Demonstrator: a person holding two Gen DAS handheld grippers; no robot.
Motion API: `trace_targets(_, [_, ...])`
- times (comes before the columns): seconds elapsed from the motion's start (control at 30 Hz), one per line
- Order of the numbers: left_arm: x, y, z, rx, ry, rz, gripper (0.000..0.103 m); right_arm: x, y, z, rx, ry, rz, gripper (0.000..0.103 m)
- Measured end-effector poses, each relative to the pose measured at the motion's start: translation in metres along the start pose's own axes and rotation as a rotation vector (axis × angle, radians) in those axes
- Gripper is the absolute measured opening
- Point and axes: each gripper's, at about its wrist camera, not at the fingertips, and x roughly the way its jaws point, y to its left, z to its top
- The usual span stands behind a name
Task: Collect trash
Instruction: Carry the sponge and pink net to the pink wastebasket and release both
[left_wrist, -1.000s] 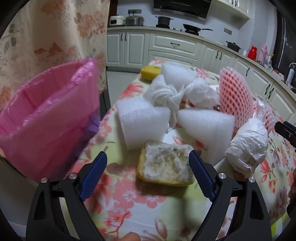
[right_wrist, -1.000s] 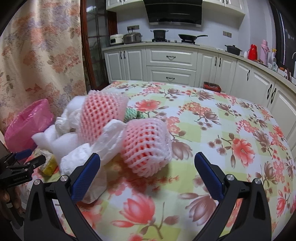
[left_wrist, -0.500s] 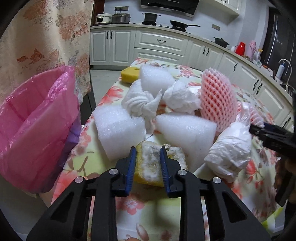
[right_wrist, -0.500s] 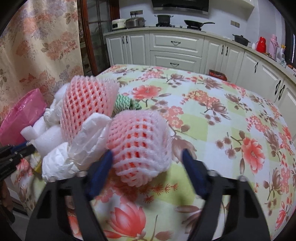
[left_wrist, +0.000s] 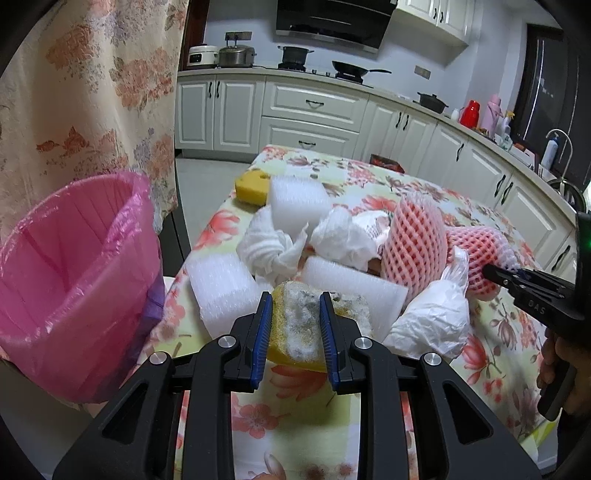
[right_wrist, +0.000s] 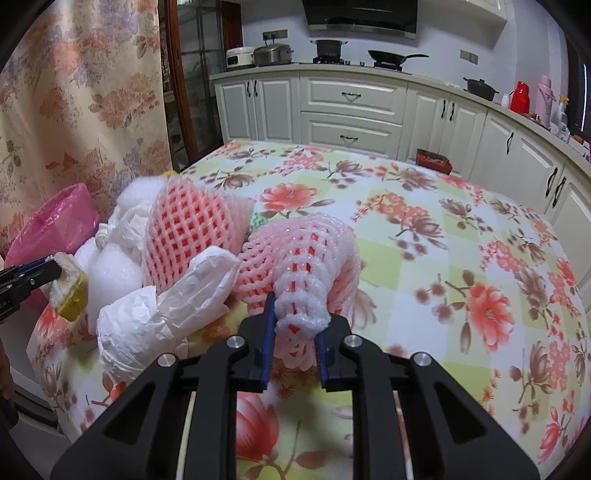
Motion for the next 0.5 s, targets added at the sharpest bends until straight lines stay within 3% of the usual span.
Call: trace_targets(0.5, [-0.033,0.012,0.022,-0.028,-0.103,0.017,0.024,-0.054,0.002,0.03,0.009,-0.124,0.008,0.014])
